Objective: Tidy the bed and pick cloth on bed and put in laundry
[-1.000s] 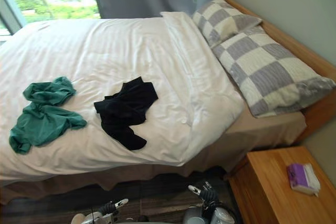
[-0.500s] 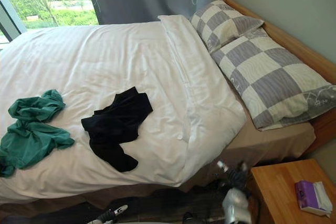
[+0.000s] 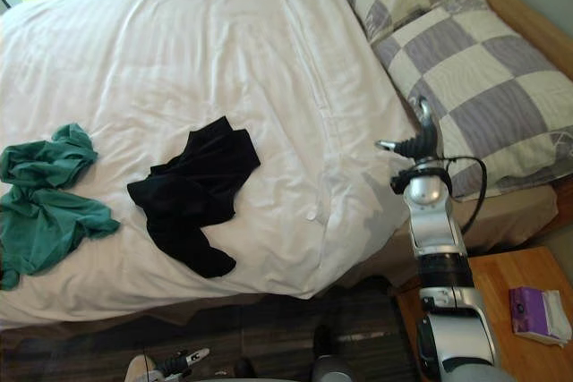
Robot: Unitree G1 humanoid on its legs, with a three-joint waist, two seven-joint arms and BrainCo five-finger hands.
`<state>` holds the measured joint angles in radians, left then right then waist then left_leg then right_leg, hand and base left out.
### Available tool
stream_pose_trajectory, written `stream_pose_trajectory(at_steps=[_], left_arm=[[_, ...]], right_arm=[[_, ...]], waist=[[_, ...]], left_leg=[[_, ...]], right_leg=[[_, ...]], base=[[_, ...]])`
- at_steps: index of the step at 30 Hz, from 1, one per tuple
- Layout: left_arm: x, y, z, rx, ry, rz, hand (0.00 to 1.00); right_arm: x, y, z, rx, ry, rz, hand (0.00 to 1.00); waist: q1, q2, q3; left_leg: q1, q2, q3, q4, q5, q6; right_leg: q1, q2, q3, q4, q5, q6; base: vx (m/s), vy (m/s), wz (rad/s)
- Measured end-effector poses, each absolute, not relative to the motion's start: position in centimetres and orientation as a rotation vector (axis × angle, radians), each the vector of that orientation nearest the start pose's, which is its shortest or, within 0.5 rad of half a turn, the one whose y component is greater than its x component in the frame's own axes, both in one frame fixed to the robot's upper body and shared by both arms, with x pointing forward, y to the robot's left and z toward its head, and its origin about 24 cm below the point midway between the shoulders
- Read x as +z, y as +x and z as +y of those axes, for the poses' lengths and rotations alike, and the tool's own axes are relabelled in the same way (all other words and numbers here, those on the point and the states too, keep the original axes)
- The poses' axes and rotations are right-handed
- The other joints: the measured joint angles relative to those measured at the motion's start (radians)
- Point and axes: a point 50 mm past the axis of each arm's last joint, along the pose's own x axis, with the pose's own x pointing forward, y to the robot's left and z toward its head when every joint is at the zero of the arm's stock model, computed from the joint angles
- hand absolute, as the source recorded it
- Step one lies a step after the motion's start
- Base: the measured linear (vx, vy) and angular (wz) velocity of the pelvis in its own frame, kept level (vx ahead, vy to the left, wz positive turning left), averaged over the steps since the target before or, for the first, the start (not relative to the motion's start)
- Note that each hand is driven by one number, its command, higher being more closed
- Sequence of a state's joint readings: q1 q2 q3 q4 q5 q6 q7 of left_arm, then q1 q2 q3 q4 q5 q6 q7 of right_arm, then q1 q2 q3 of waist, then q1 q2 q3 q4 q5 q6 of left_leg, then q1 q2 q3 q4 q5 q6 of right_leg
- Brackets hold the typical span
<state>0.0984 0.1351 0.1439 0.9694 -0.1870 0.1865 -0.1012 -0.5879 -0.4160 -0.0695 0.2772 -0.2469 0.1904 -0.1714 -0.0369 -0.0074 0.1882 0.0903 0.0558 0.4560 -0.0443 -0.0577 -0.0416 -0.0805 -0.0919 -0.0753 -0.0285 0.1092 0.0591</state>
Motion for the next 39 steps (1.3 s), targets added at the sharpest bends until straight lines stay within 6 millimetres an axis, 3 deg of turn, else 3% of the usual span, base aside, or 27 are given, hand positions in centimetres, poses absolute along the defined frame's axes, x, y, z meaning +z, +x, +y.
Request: stream_pose_trajectory(at_steps=[2,6,9,14,15,20,22,28,35,36,37,39], left_arm=[[-15.7,9.5,21.6,0.221,-0.206,1.177,0.0],[-15.4,10.6,21.3,0.209,-0.222,1.127,0.0],[-15.2,11.2,21.1,0.208,-0.253,1.108,0.0],[-14.9,12.1,20.6,0.174,-0.253,1.069,0.0],[-14.8,12.4,20.4,0.164,-0.251,1.058,0.0],[-14.5,13.3,20.0,0.102,-0.219,1.03,0.0],[-14.3,13.8,19.8,0.077,-0.205,1.02,0.0],[-14.2,14.1,19.8,0.042,-0.178,1.001,0.0],[-14.2,14.0,20.2,0.014,-0.141,1.013,0.0],[-14.3,13.7,20.0,0.004,-0.134,1.029,0.0],[-14.4,13.6,19.9,0.0,-0.132,1.037,0.0],[-14.5,13.3,20.0,0.011,-0.134,1.047,0.0]], right_arm=[[18.9,35.4,-22.7,-0.307,-0.621,-0.239,0.0],[20.8,35.8,-22.9,-0.296,-0.67,-0.259,0.0],[20.3,36.0,-22.8,-0.248,-0.711,-0.199,0.0],[17.4,36.7,-23.2,-0.149,-0.843,-0.009,0.0],[16.8,36.8,-23.6,-0.136,-0.893,0.03,1.0],[16.6,37.4,-25.5,-0.12,-0.996,0.123,1.0],[17.1,37.8,-26.4,-0.114,-1.015,0.158,1.0],[16.5,38.1,-26.4,-0.077,-1.013,0.164,1.0],[11.1,35.8,-26.6,-0.067,-0.831,0.234,1.0],[8.9,34.6,-27.1,-0.085,-0.772,0.287,1.0],[7.6,33.7,-27.6,-0.101,-0.744,0.32,0.0],[5.5,32.0,-28.4,-0.147,-0.692,0.371,0.0]], waist=[[0.0,0.006,0.047],[0.0,0.035,0.12],[-0.001,0.054,0.165],[-0.002,0.08,0.201],[-0.002,0.085,0.212],[0.0,0.087,0.218],[0.018,0.087,0.218],[0.031,0.084,0.217],[0.025,0.025,0.164],[0.022,0.013,0.129],[0.022,0.006,0.111],[0.015,-0.004,0.08]], left_leg=[[-0.04,-0.002,-0.012,0.028,-0.004,0.006],[-0.113,-0.006,-0.031,0.068,-0.008,0.019],[-0.144,-0.006,-0.04,0.085,-0.002,0.028],[-0.166,-0.003,-0.046,0.1,-0.002,0.028],[-0.167,-0.003,-0.047,0.101,-0.001,0.028],[-0.185,-0.007,-0.071,0.115,-0.001,0.028],[-0.184,-0.008,-0.072,0.115,-0.001,0.028],[-0.166,-0.005,-0.07,0.112,-0.001,0.028],[-0.109,-0.001,-0.035,0.081,-0.001,0.026],[-0.098,-0.001,-0.024,0.076,-0.003,0.024],[-0.087,-0.001,-0.015,0.072,-0.004,0.023],[-0.059,-0.004,-0.009,0.057,-0.005,0.022]], right_leg=[[-0.018,-0.008,-0.001,-0.012,0.018,-0.005],[-0.065,-0.017,-0.004,-0.012,0.039,-0.007],[-0.085,-0.019,-0.005,-0.014,0.048,-0.01],[-0.098,-0.019,-0.007,-0.014,0.052,-0.009],[-0.098,-0.02,-0.008,-0.014,0.052,-0.008],[-0.099,-0.027,-0.035,-0.013,0.051,-0.007],[-0.098,-0.029,-0.037,-0.01,0.051,-0.006],[-0.083,-0.026,-0.042,-0.011,0.047,-0.002],[-0.047,-0.013,-0.009,-0.028,0.045,0.001],[-0.044,-0.011,-0.002,-0.028,0.042,0.004],[-0.037,-0.01,0.003,-0.028,0.041,0.005],[-0.02,-0.009,0.012,-0.028,0.033,0.012]], base=[[-0.11,-0.012,0.11],[-0.12,-0.016,0.14],[-0.08,-0.01,0.07],[-0.04,-0.014,0.03],[-0.02,0.002,0.04],[-0.02,0.005,0.14],[-0.01,0.007,0.03],[0.0,0.0,-0.01],[0.03,-0.004,-0.14],[0.05,0.007,-0.2],[0.05,0.009,-0.18],[0.02,0.009,-0.13]])
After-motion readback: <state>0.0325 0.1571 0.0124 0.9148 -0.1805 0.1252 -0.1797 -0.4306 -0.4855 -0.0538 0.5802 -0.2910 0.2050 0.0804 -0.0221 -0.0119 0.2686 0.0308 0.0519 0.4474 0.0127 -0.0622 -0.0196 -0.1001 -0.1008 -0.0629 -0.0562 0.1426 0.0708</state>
